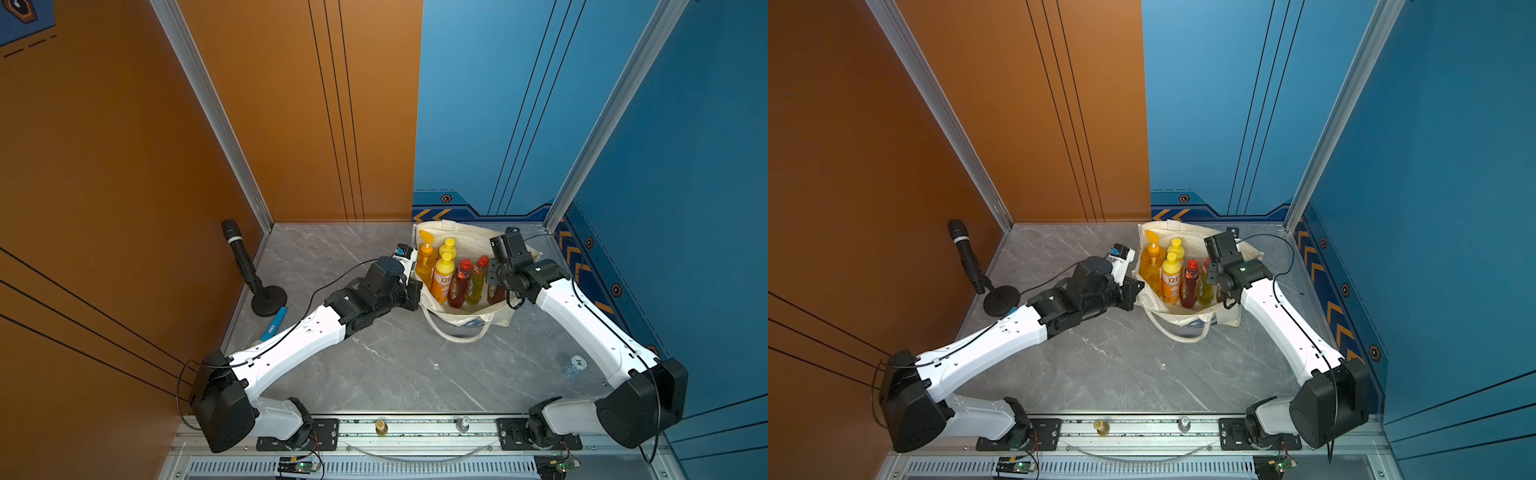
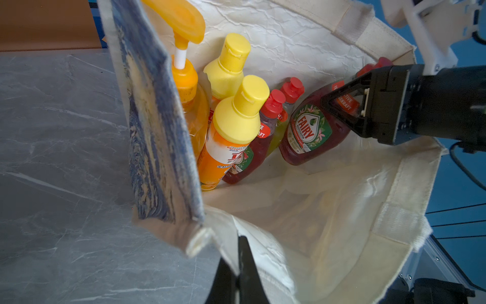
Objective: Pack dish soap into the shopping bag
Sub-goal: Place the bottle of dish soap in the shopping bag.
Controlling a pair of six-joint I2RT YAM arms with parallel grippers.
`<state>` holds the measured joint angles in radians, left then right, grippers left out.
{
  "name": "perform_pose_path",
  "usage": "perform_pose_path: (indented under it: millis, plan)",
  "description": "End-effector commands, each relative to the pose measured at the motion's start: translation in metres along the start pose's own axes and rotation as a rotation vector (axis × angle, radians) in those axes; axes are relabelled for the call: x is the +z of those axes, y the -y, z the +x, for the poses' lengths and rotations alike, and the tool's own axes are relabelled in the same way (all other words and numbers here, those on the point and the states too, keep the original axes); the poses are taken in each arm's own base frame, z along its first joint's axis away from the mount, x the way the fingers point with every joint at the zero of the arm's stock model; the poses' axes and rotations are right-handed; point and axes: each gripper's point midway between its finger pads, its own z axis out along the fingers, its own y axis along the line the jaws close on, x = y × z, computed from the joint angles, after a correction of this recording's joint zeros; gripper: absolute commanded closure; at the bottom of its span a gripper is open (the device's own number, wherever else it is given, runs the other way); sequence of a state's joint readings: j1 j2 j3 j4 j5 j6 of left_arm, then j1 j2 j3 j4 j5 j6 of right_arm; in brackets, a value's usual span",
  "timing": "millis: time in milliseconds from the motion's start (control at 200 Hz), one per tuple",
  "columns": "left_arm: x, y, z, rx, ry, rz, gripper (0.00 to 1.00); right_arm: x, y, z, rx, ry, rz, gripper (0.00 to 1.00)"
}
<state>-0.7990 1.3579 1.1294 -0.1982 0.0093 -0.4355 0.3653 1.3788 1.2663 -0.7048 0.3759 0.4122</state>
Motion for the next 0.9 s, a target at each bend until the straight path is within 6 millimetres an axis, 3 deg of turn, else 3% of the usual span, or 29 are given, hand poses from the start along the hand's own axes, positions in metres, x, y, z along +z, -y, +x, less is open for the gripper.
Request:
perform_pose_path:
  millis: [0,380,896]
  plan:
    - [-0.018,0.019,-0.020,0.013,0.073,0.075,1.00,-0.002,0.006,-0.022,0.059,0.104,0.024,0.97]
    - [-0.024,0.023,-0.032,0.027,0.107,0.081,1.00,0.027,0.002,-0.003,0.071,0.017,0.021,0.98]
    - [-0.023,0.023,-0.025,0.015,0.101,0.094,1.00,0.029,-0.008,0.010,0.052,-0.036,0.008,0.93]
